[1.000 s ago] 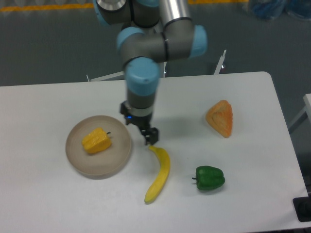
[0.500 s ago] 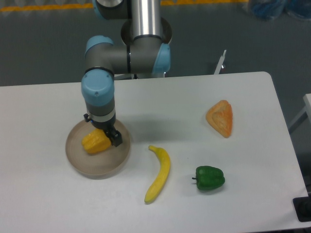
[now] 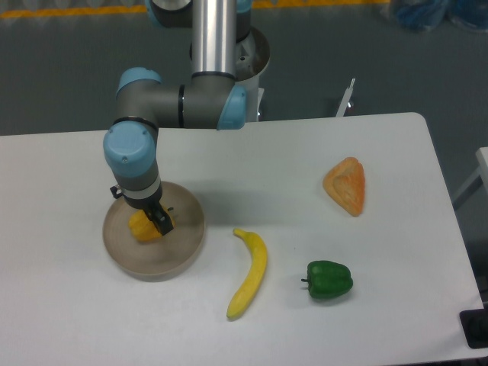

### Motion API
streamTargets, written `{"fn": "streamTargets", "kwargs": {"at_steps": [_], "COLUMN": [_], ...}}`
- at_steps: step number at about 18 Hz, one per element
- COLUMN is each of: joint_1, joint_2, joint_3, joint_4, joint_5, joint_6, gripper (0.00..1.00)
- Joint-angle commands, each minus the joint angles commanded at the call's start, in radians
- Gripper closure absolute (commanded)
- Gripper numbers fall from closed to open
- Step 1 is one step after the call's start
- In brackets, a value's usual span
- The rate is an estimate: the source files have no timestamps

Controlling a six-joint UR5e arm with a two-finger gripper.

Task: Pick up the yellow pepper from the plate
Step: 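Lower the gripper and close it on the yellow pepper, then lift the yellow pepper off the plate and carry it away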

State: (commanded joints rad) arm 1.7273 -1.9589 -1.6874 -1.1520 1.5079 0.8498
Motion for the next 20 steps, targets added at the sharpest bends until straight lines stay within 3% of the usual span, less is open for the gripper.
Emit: {"fn": "streamTargets", "kwargs": {"at_steps": [3, 5, 7, 9, 14, 18, 20], "joint_1": [0.0, -0.002, -0.002, 0.0, 0.017, 0.106, 0.199], "joint_2": [-0.021, -0.035, -0.037, -0.026, 0.015, 0.063, 0.089], "joint_3": [-0.002, 0.005, 0.012, 0.015, 0.072, 0.087, 0.103], "joint_4": [0.02, 0.026, 0.025, 0.023, 0.012, 0.012, 0.014], "joint_5": [0.002, 0.0, -0.003, -0.009, 0.0, -0.008, -0.011], "joint_6": [0.002, -0.002, -0.003, -0.003, -0.003, 0.005, 0.021], "gripper": [0.03, 0.18, 0.52, 0.68, 0.72, 0.72, 0.71]}}
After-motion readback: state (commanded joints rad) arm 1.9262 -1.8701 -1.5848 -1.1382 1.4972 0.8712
